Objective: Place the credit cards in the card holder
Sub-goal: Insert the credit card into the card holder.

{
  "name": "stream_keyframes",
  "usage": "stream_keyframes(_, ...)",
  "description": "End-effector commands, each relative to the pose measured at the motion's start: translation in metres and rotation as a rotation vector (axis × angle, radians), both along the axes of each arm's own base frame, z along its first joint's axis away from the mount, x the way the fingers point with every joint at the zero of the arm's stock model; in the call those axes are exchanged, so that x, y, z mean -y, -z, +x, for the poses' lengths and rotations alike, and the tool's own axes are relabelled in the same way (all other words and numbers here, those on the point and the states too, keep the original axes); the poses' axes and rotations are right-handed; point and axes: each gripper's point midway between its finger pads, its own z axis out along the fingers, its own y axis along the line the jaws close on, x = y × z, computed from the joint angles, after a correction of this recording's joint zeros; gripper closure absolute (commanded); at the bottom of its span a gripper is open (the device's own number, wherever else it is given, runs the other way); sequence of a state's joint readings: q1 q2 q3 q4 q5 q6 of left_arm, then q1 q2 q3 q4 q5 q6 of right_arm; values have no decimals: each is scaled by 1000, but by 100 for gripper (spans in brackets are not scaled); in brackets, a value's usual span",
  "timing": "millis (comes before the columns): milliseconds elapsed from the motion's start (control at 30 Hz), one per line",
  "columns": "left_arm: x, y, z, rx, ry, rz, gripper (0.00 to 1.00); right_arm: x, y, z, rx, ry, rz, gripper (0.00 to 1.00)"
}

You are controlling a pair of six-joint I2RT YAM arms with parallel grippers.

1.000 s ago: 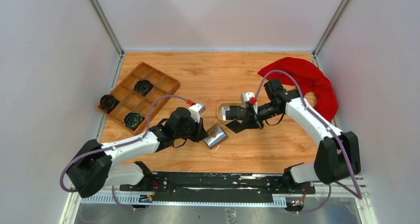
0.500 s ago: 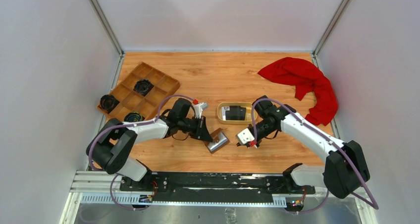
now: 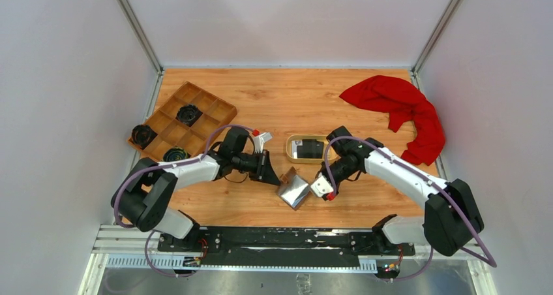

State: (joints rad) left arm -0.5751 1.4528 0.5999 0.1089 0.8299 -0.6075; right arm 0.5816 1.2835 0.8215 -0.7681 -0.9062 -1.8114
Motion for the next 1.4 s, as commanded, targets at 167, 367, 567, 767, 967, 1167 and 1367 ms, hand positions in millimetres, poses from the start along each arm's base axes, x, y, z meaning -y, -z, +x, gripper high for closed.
stream_keyframes(167,-8,9,6,-78,-8,5,100,13,16,-12,69,-108,-57,100)
stream_keyframes(367,-9,13,7,-83,-7,14,100,10,27,3,124,-111,-66,100)
stream_keyframes(567,-10,14,8,-85,-7,17,100,5,32,12,147,-107,-66,100)
stream_keyframes(767,-10,17,8,-96,-4,20,100,-4,32,25,183,-91,-34,100)
stream_keyframes(967,-11,19,9,-97,-7,29,100,-20,19,32,174,-69,40,100)
stream_keyframes(1167,-20,29,10,-101,-12,119,93,-31,17,38,138,-41,85,100)
stream_keyframes(1367,-24,33,12,-94,-24,151,81,-38,23,39,115,-34,88,100)
